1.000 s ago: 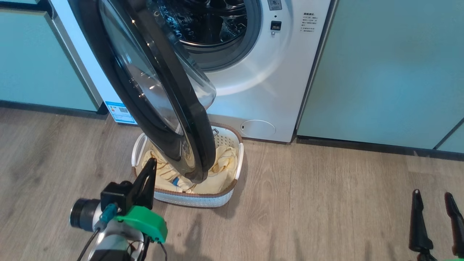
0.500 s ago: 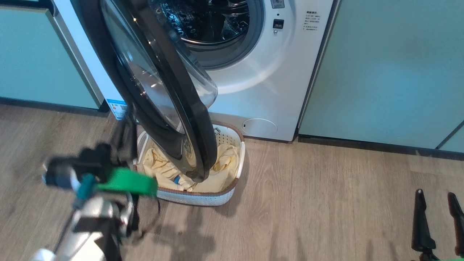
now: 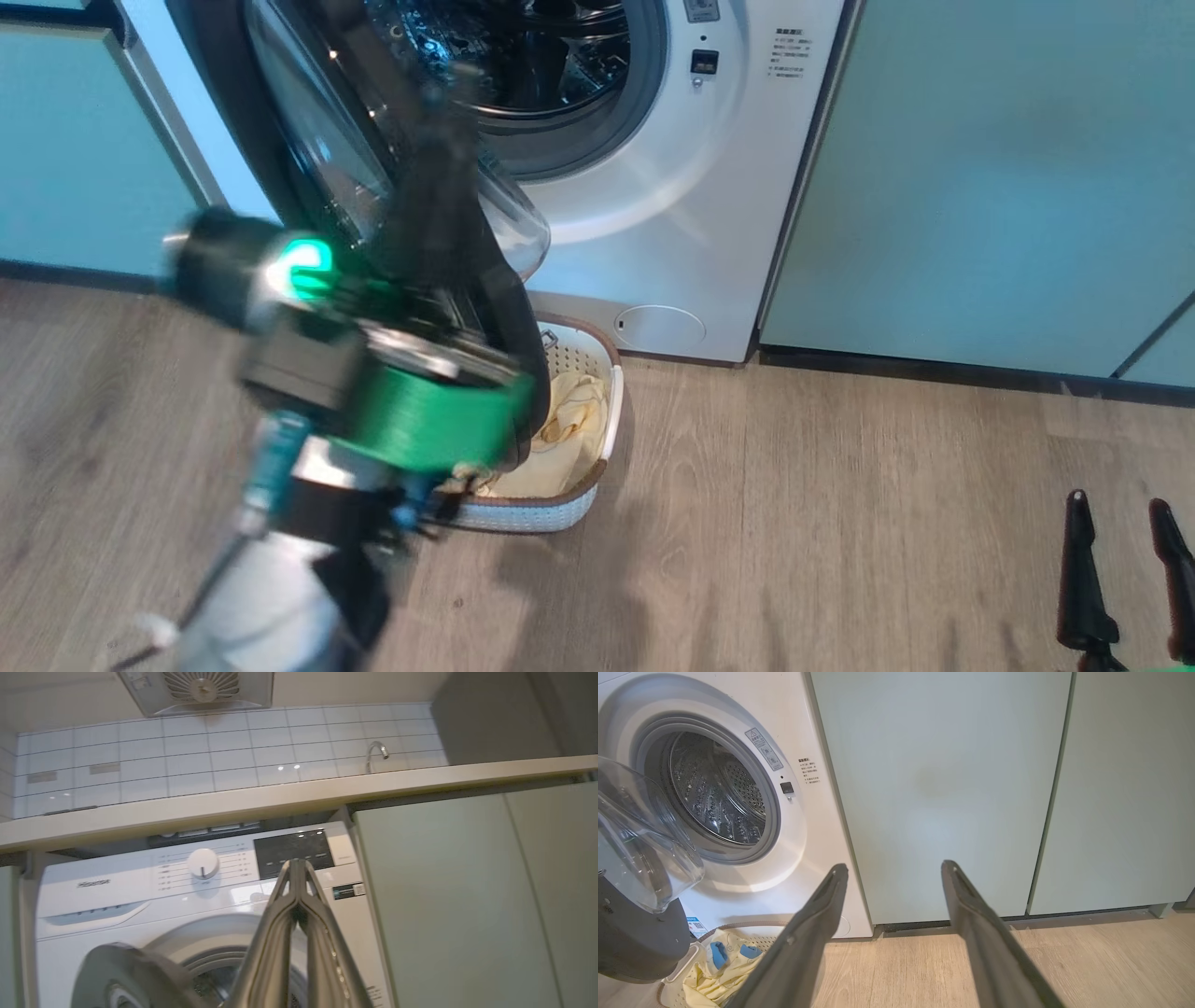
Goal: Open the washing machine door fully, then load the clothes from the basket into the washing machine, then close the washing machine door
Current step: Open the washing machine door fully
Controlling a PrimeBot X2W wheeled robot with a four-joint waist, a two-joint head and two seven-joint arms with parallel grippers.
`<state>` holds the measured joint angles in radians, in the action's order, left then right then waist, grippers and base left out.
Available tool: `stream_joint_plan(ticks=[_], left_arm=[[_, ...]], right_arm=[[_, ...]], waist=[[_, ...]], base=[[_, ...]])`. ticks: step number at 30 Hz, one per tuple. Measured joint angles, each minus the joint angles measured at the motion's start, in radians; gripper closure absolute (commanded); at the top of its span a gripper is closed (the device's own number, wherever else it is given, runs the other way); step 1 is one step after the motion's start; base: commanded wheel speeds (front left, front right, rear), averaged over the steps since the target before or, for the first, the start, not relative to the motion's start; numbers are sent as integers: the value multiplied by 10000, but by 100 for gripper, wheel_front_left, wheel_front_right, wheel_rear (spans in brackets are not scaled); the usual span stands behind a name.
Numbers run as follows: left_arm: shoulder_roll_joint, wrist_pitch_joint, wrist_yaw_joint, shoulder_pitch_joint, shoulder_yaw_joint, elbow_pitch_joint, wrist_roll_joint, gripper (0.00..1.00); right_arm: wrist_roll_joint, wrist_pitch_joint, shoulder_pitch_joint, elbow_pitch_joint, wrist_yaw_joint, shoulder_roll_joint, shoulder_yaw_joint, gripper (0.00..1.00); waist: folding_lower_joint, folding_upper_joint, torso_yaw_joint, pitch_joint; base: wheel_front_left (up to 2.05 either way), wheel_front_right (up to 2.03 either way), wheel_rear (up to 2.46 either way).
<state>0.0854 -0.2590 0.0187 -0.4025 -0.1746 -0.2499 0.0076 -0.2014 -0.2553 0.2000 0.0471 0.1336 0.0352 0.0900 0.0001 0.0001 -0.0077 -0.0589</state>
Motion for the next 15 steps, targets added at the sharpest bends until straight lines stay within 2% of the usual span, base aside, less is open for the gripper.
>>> stream_joint_plan(ticks=[4,10,15], left_arm=[[-192,351,291,-84,-1210,-146,-13,100],[-349,1085,499,209,-2790,46,-635,100],[-343,1578,481,966,-3335,968,-1043,100]], right_arm=[[-4,0,-1,-2,0,0,-4,0],[-17,0,-4,-13,0,0,-10,0],[-25,0,-15,-38,0,0,-8,0]], waist=[[0,0,-73,-32],[0,0,-161,-115],[0,0,-190,-207]], base=[[0,0,0],[0,0,0],[0,0,0]])
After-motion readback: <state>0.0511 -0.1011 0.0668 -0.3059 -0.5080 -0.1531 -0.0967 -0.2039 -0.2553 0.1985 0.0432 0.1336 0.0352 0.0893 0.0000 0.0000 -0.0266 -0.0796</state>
